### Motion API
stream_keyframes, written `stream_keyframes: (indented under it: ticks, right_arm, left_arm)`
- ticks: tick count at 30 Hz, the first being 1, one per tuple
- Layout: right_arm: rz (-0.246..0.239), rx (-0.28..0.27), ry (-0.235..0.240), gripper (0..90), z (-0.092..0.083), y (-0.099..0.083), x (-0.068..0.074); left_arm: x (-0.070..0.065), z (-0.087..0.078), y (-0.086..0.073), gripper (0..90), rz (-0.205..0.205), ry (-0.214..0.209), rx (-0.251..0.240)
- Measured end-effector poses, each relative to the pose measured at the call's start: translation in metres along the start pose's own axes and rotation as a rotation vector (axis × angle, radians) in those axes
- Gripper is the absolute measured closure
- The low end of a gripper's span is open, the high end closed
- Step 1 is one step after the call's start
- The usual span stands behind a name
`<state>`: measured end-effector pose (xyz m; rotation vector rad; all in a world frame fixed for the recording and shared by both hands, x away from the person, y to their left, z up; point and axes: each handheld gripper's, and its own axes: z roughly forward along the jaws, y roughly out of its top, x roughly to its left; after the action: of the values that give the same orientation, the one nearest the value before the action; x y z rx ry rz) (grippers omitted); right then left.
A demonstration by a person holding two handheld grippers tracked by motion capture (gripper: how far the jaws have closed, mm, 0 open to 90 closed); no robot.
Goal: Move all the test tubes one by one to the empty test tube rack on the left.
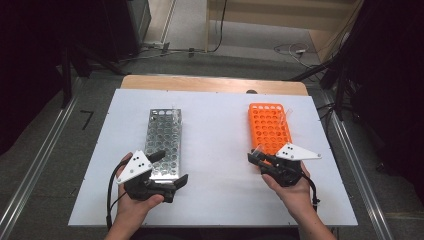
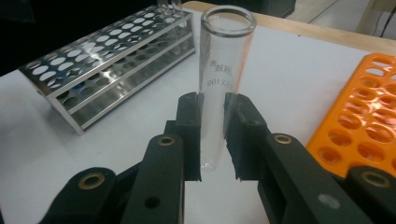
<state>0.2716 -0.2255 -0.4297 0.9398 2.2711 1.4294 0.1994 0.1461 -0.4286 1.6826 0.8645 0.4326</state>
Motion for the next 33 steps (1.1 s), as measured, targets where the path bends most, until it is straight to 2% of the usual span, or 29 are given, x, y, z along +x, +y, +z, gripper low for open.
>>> stream_keyframes:
  ticks: [14,29,33]
  right_arm:
    - [-0.044,0.024,0.077,73.8,0.007,-0.003,0.028]
    - [-0.098,0.054,0.163,73.8,0.016,-0.004,0.056]
    - [-0.108,0.061,0.179,73.8,0.019,-0.004,0.064]
  left_arm:
    - [-0.008,0.006,0.003,0.0,0.009,-0.027,-0.008]
    - [-0.023,0.022,0.008,2.7,0.029,-0.095,-0.001]
    - [-0.030,0.025,0.008,4.8,0.037,-0.106,-0.016]
